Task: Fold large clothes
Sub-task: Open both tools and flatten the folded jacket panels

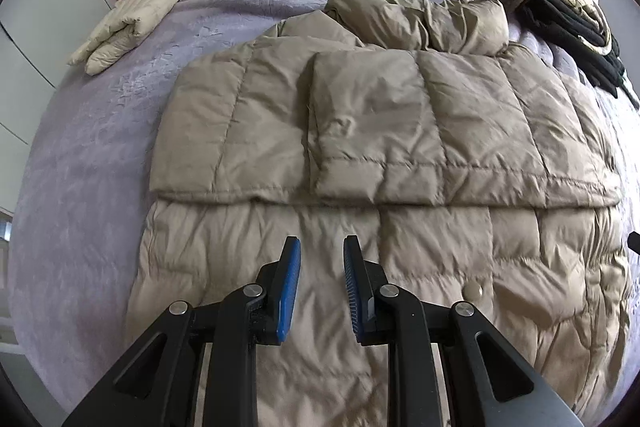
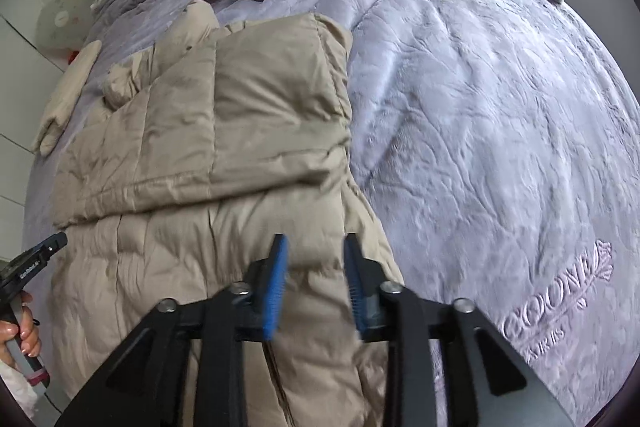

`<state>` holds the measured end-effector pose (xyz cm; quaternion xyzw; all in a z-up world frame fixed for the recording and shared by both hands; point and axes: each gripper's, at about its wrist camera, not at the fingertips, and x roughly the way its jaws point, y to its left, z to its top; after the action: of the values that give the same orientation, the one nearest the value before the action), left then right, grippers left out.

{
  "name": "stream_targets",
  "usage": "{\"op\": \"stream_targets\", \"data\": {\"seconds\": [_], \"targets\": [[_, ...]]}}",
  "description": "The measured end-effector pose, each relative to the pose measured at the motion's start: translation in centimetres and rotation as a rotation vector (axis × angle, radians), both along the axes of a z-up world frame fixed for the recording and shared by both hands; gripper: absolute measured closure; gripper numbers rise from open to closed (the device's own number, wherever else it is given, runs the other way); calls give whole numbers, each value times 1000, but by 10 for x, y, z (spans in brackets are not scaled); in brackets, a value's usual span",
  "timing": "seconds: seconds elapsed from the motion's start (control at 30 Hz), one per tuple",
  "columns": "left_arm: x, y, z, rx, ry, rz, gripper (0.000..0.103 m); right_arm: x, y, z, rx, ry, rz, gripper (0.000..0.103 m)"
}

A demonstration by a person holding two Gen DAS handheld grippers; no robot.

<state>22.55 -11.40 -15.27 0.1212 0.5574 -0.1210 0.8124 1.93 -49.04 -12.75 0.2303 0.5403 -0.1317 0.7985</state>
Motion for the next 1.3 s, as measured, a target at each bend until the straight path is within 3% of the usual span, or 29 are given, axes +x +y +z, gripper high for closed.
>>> {"op": "stream_targets", "data": {"seconds": [0.07,0.1,0.13,0.2,0.37,0.47,0.5,0.53,0.7,0.97,1.17,1.3], "targets": [[-7,-1,1,1,-1,8,75,-5,1,1,-2,-2,12,64],[-10,-1,1,2,2,15,33,-7,1,2,1,-1,15,64],[-15,1,3,6,-5,36,0,-10,0,2,7,-2,18,63],[-24,2,10,12,-55,58,1,-14,-1,1,10,0,23,63],[-41,0,11,36,-40,52,1,-26,1,1,12,5,26,58],[-49,5,15,34,-32,60,1,-36,4,6,18,-19,18,36],[-52,6,16,33,-31,59,1,-41,6,9,9,-37,12,20],[-53,7,17,34,-31,58,1,-45,8,12,3,-54,8,13],[-66,13,11,37,-11,-3,1,-69,28,19,-7,-97,2,13],[-109,50,28,-12,-11,-39,1,-106,69,25,3,-55,-15,13],[-138,88,42,1,-24,-25,1,-130,96,34,78,-27,-45,13],[-155,107,41,25,-1,-18,1,-142,118,29,195,32,-37,13]]}}
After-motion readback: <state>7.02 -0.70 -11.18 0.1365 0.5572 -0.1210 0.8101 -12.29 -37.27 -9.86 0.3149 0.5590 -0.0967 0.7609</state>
